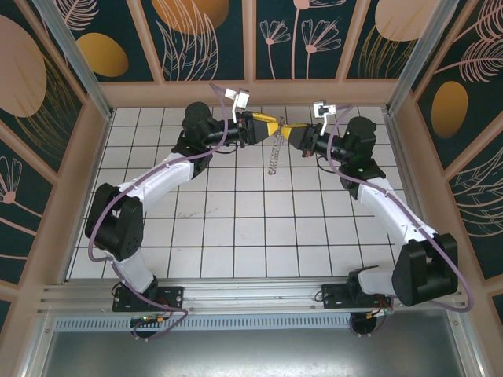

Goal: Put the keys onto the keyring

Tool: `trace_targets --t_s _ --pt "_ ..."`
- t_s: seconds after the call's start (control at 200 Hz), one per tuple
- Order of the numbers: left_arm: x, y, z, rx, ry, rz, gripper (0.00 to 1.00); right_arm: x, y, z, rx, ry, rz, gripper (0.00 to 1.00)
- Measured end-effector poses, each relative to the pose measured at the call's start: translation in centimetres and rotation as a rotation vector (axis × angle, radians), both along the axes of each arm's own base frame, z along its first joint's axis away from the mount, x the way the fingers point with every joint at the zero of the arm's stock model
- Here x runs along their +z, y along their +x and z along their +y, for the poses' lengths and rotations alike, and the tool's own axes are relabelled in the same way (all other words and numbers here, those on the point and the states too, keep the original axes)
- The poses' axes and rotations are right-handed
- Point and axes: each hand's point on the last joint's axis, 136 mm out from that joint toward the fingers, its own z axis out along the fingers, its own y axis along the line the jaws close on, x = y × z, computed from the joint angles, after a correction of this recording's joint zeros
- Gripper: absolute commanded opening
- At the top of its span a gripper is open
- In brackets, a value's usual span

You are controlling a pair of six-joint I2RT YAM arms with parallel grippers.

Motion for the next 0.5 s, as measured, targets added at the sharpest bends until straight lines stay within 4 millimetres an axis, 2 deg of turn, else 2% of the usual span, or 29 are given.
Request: trace_targets --t_s 0.5 --pt "-0.17 -0.05 -0.06 -0.008 0.001 0.007 0.4 0.5 0.07 0.09 0.002 0.009 -0.022 0.0"
